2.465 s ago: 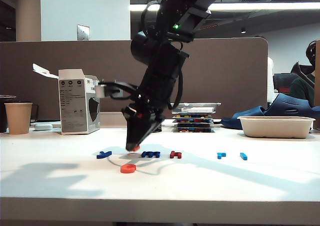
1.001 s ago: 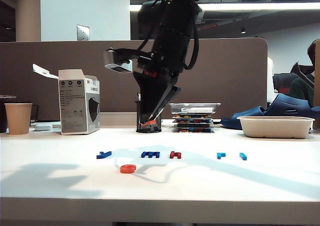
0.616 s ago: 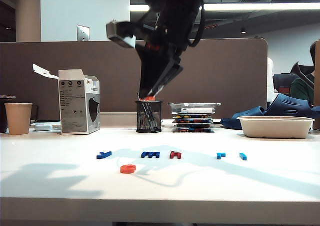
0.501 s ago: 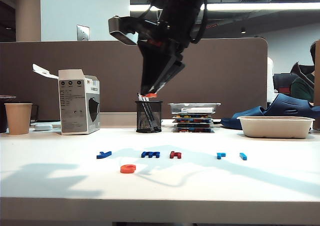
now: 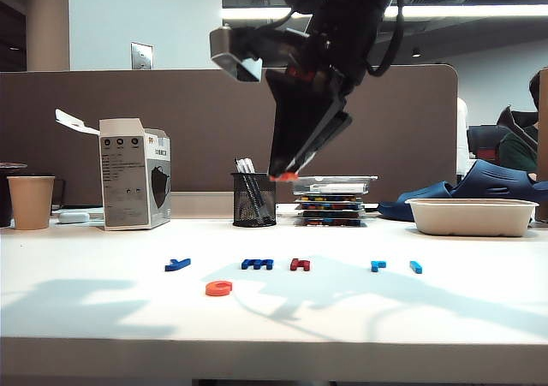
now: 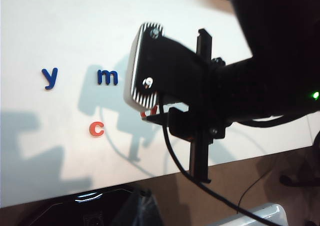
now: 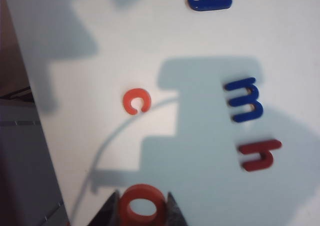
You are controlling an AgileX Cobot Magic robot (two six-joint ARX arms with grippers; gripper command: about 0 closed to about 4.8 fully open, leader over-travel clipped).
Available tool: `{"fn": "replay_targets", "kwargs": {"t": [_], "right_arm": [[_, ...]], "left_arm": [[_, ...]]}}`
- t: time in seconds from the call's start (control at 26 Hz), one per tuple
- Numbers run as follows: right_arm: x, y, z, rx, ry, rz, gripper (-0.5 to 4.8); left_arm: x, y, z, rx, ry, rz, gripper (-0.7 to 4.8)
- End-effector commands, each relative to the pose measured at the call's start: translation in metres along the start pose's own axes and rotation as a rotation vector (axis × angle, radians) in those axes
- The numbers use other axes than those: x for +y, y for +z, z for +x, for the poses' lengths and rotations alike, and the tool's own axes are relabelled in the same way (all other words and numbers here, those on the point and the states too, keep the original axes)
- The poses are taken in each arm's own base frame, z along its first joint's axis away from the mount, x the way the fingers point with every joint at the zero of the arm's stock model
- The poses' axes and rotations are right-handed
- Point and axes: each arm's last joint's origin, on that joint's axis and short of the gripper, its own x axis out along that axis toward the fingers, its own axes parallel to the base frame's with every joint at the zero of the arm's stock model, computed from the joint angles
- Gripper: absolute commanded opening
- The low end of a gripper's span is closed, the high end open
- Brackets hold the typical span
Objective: Select the appropriate letters from the row of letter magnets placed on the table to arrange into the word "car".
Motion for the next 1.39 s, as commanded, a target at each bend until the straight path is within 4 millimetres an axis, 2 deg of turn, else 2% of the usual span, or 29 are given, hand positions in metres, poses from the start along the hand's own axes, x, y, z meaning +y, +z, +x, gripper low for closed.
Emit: {"fn": "replay_targets", "kwargs": {"t": [0.04,0.27,0.5,0.69,1.08,1.39], "right_arm": [[0.005,0.001,0.006,-0.012,0.010,-0.017,0.84],[0.005,-0.006,0.020,-0.015,0.003,-0.028,0.84],[0.001,-0.004,0.027,-0.043,-0.012,-0.041,0.84],[-0.001,-0.006,0.040,-0.011,0.010,-0.036,0.84],[-0.001,-0.023,0.065,0.009,0.009,-0.054,0.84],[0.002,-0.017,0.071,-0.030,-0.025,-0.091,0.84]], "left_arm": [[0.000,0.001,-0.002,-0.011,-0.005,-0.001,-0.05],[0.000,0.001,-0.002,-0.011,-0.005,-0.001,-0.05],[0.000,0.001,-0.002,-0.011,-0.005,-0.001,-0.05],[0.000,0.001,-0.002,-0.011,-0.005,-0.001,-0.05],[0.000,0.001,-0.002,-0.011,-0.005,-0.001,-0.05],[0.000,0.001,-0.002,-0.011,-0.005,-0.001,-0.05]]}}
